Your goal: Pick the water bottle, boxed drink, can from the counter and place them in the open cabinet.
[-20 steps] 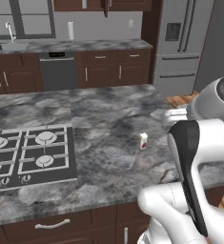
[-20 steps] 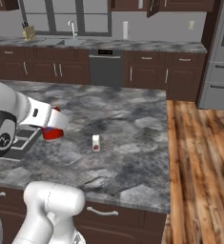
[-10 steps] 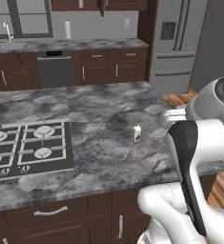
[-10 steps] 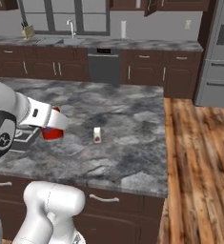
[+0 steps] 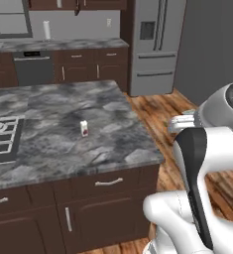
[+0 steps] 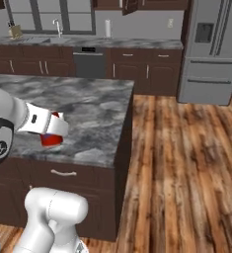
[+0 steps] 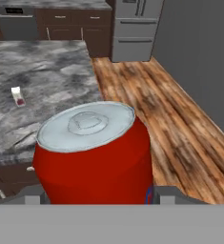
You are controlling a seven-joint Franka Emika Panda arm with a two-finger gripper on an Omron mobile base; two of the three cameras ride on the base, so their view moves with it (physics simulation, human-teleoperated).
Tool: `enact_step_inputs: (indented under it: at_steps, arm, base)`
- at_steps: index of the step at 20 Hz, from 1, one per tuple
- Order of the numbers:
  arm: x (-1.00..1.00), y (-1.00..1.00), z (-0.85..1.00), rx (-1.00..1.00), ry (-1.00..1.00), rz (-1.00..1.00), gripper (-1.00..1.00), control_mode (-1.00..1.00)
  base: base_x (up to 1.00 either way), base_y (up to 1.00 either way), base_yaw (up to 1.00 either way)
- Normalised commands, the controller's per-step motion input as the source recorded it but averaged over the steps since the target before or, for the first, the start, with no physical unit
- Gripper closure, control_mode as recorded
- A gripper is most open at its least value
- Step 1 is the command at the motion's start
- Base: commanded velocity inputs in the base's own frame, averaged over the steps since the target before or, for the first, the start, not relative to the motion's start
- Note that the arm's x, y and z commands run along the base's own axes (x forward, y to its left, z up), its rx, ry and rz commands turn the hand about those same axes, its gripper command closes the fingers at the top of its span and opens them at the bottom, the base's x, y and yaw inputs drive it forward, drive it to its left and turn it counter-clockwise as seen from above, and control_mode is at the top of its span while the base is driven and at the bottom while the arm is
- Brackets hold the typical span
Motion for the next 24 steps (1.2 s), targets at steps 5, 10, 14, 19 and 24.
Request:
enact_step_inputs:
  at_steps: [5,10,14,19,24]
  arm:
    - [0.00,0.00,0.00,0.00,0.00,0.00,1.00,1.00]
    - [0.00,0.00,0.00,0.00,0.00,0.00,1.00,1.00]
    - [0.00,0.00,0.00,0.00,0.00,0.00,1.00,1.00]
    - [0.00,0.00,0.00,0.00,0.00,0.00,1.00,1.00]
    - [0.00,0.00,0.00,0.00,0.00,0.00,1.00,1.00]
  base:
    - [0.00,-1.00,0.00]
    - [0.07,-1.00,0.00]
    - [0.78,-0.92,0.11]
    - [1.00,-0.58,0.35]
    - [1.00,-0.31,0.48]
